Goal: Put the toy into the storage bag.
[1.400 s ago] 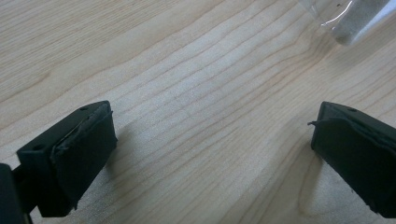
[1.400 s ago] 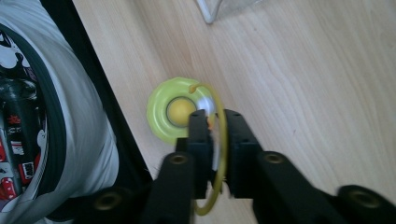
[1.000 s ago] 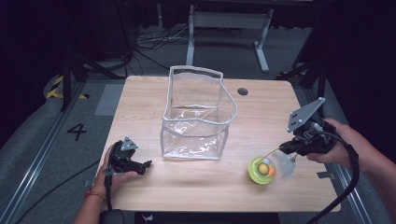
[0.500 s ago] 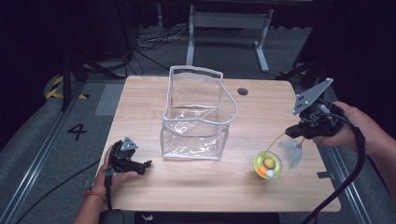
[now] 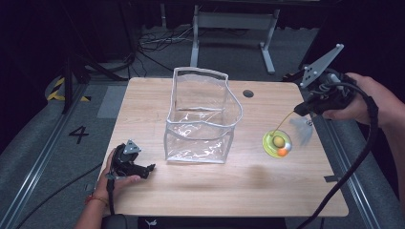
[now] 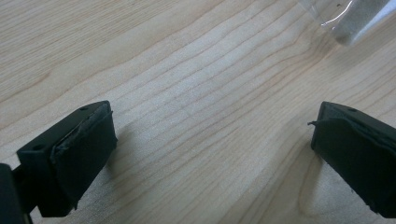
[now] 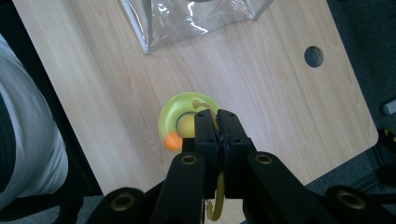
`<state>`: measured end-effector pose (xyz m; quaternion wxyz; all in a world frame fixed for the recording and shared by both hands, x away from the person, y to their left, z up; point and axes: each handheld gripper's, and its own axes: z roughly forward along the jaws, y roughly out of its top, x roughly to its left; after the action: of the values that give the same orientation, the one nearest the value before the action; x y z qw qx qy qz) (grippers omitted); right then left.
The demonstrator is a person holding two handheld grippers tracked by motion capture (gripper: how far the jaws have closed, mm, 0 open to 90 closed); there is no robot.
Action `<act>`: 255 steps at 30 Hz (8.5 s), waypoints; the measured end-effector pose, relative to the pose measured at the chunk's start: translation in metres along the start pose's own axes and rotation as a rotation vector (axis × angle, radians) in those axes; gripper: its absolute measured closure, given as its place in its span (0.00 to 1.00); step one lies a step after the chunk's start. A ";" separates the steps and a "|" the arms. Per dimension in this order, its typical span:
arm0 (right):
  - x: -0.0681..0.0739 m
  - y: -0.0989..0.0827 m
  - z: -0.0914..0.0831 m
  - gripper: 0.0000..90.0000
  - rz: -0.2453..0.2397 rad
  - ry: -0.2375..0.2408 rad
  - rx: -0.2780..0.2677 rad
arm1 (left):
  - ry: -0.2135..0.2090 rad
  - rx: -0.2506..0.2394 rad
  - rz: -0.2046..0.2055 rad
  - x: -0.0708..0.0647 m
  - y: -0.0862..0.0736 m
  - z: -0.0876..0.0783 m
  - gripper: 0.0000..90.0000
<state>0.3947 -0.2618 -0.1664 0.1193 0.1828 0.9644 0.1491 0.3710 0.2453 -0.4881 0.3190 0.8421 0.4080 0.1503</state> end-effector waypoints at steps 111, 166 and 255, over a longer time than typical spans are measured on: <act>0.021 0.203 0.094 0.98 -0.321 0.137 0.153 | -0.004 0.003 0.004 0.001 0.000 0.000 0.00; 0.031 0.179 0.126 0.75 -0.313 0.130 0.088 | -0.002 0.004 0.006 0.001 0.001 0.000 0.00; 0.012 -0.137 0.217 0.22 0.238 -0.201 -0.147 | -0.004 0.007 0.005 0.001 0.001 0.000 0.00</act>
<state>0.4021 -0.3262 -0.4150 0.2099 0.3006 0.9056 0.2133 0.3718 0.2453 -0.4877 0.3165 0.8446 0.4056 0.1480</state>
